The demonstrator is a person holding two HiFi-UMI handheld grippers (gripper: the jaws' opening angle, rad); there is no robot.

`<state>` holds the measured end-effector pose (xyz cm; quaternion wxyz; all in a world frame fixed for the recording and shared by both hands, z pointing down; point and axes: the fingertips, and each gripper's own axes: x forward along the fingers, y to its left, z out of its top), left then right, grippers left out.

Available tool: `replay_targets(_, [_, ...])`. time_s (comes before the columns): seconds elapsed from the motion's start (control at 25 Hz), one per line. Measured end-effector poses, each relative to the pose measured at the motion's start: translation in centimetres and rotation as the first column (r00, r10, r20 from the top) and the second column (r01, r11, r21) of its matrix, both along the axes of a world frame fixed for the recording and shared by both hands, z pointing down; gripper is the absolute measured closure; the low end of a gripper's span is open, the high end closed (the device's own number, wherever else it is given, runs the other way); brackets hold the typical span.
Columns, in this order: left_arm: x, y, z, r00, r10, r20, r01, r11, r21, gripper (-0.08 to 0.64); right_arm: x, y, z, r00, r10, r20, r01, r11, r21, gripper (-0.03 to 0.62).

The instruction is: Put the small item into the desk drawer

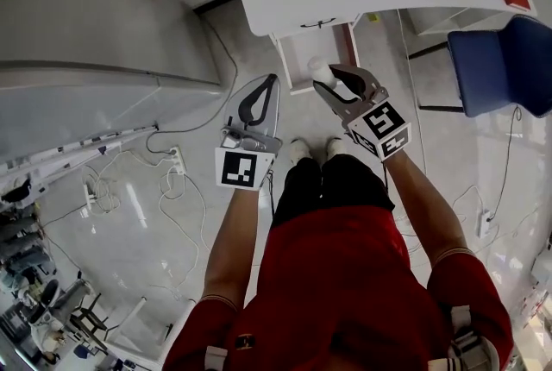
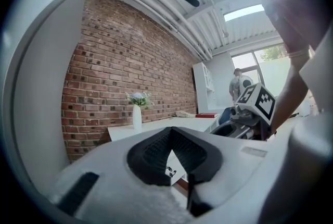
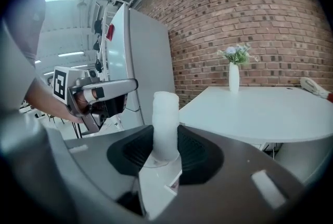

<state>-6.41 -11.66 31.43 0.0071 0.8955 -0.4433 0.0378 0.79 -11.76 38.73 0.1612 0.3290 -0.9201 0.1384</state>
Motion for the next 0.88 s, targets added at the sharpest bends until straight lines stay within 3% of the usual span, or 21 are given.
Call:
replay_targets(0.32, [0.5, -3.4, 5.3, 0.996, -0.093, 0.015, 0.093, 0.995, -0.042, 0.554, 0.8, -2.9, 5.8, 0.996, -0.070, -0.047, 0.067, 0.996, -0.055, 0.443])
replay_targets(0.44, [0.8, -4.4, 8.2, 0.995, -0.092, 0.049, 0.094, 0.994, -0.054, 0.554, 0.9, -4.2, 8.9, 0.993, -0.089, -0.072, 0.083, 0.993, -0.078, 0.443])
replay_targets(0.88, [1.3, -5.9, 16.4, 0.994, -0.087, 0.067, 0.090, 0.994, -0.053, 0.554, 0.3, -6.2, 18.7, 0.969, -0.177, -0.174, 0.157, 0.980, -0.123, 0.443])
